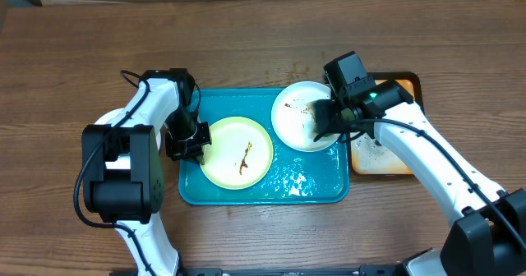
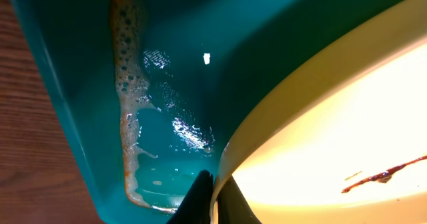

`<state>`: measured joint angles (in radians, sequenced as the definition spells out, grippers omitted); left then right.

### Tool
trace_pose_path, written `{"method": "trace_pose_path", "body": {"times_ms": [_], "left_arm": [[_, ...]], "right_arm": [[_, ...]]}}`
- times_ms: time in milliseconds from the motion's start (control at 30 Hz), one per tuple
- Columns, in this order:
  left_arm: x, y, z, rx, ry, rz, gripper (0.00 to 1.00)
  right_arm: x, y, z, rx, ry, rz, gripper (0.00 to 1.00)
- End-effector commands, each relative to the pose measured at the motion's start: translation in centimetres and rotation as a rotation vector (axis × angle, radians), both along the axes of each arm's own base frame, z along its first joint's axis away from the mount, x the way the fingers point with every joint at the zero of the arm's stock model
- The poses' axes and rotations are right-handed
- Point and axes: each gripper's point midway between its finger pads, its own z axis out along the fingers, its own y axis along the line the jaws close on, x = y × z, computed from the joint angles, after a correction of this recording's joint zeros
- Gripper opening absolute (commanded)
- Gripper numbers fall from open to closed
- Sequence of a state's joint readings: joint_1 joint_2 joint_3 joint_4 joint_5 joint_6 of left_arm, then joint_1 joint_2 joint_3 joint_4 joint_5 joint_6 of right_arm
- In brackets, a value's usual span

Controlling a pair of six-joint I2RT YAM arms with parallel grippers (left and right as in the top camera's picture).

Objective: Clean dirty plates on tray and stack at the side
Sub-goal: 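Scrub the yellow plate with the sponge in the right gripper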

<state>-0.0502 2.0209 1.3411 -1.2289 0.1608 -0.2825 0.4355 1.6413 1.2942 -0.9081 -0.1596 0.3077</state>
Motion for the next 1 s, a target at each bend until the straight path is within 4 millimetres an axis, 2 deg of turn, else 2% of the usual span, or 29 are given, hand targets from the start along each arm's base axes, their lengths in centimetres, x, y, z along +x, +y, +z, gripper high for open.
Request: {"method": "trace_pose_path", "body": {"times_ms": [0,167,533,700,967], "left_arm": [[-0.1,0.1,-0.4,0.005,0.012,0.019,0.04],[-0.1,0.1,-0.4,0.005,0.012,0.019,0.04],[-0.1,-0.2,-0.4,-0.009,0.012,0.024,0.04],[-0.1,-0.2,-0.4,-0.009,0.013,0.024,0.04],[-0.1,-0.2,-0.4,-0.009,0.011,0.024,0.04]], "right_arm": [[-2.7,6.3,3.4,0.317,0.056,0.219,0.04],[-3.8,8.8,2.9,0.294,0.025,0.284,0.04],[-6.6,15.3,-3.0,0.25,0.096,0.354,0.04],[-6.9,16.5,-5.8,0.184,0.098,0.324,0.04],[-6.8,18.3,-7.8,0.184,0.072,0.352,0.04]]}}
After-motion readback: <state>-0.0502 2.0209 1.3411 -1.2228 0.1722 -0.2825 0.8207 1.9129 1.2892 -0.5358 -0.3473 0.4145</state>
